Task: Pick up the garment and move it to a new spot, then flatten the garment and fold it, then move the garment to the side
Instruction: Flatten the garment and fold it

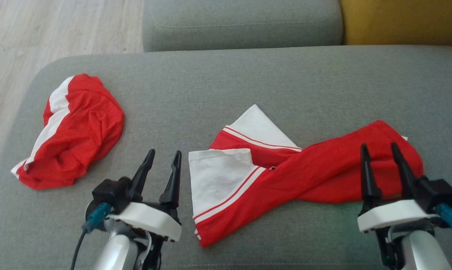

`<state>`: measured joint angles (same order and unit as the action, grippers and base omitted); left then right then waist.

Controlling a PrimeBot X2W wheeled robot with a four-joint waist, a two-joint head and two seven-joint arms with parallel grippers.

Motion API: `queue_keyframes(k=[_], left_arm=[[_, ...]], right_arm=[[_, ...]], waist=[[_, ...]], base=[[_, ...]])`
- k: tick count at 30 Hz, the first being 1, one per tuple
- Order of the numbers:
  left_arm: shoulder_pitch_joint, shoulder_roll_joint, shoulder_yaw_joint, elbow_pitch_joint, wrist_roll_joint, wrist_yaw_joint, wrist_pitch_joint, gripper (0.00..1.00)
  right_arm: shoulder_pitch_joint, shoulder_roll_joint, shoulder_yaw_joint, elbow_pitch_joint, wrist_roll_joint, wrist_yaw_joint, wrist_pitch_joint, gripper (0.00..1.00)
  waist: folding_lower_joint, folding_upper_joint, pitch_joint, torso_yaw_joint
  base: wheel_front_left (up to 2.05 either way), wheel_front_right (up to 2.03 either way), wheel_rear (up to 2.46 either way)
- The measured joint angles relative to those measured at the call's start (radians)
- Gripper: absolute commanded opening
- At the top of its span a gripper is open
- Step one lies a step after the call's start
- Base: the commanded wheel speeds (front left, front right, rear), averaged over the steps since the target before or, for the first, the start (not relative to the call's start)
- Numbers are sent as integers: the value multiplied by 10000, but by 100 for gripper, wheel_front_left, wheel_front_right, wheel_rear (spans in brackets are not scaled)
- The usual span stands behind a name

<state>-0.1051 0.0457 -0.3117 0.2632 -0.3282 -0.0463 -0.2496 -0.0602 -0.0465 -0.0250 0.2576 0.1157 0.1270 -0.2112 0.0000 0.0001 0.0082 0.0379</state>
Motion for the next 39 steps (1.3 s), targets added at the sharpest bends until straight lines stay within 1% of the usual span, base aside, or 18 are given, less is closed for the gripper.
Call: queue_keyframes(k=[4,7,10,13,14,16,18,20,21,25,27,32,36,37,38,39], left_arm=[[-13,0,-50,-2,0,-67,0,100],[-37,0,-67,-8,0,-67,0,100],[-76,0,-81,-13,0,-69,0,100],[-260,0,-127,-19,0,-81,0,100],[-464,0,-280,-35,-2,-117,0,100],[-644,-12,-397,-38,-31,-125,0,100],[-776,-10,-468,-42,-155,-123,0,100],[-884,-10,-617,-38,-180,-121,0,100],[-884,-10,-617,-38,-180,-121,0,100],[-965,-15,-727,-35,-280,-115,0,100],[-1063,-15,-744,-27,-303,-107,0,100],[-1267,-15,-945,-27,-426,-63,0,100],[-1307,-17,-974,-29,-476,-52,0,100],[-1310,-17,-980,-29,-477,-52,0,100],[-1319,-17,-989,-29,-479,-50,0,100],[-1336,-17,-993,-29,-514,-48,0,100]], right_arm=[[-154,0,-123,-4,-44,0,82,100],[-444,2,-73,0,-303,0,278,100],[-935,0,100,192,-355,0,744,100],[-1635,-13,585,732,-525,0,1509,100],[-2158,-10,951,1218,-395,0,2150,100],[-2716,-19,1162,1766,-144,0,2757,100],[-3239,-71,1252,2318,368,0,3375,100],[-3693,-349,1524,2872,667,0,3979,100],[-3693,-349,1524,2872,667,0,3979,100],[-4404,-913,1816,3680,1229,0,4765,100],[-4710,-1058,2002,4023,1546,0,5106,100],[-5256,-1557,2777,4560,2307,0,5616,100],[-5765,-1906,3542,4656,2972,0,5985,100],[-5889,-1979,3812,4660,3170,0,6130,59],[-5967,-2061,4056,4646,3382,0,6241,0],[-6040,-2161,4288,4621,3549,0,6266,0]], waist=[[0,0,139,167],[0,0,311,317],[0,0,519,477],[0,0,762,641],[0,0,941,771],[0,0,1108,940],[0,0,1279,1121],[0,0,1446,1306],[0,0,1446,1306],[0,0,1785,1658],[0,0,1944,1811],[0,-1,2279,2073],[0,0,2484,2136],[0,0,2515,2142],[0,0,2535,2144],[0,0,2549,2141]], base=[[0,0,0],[0,0,0],[0,0,0],[0,0,0],[0,0,0],[0,0,0],[0,0,0],[0,0,0],[0,0,0],[0,0,0],[0,0,0],[0,0,0],[0,0,0],[0,0,0],[0,0,0],[0,0,0]])
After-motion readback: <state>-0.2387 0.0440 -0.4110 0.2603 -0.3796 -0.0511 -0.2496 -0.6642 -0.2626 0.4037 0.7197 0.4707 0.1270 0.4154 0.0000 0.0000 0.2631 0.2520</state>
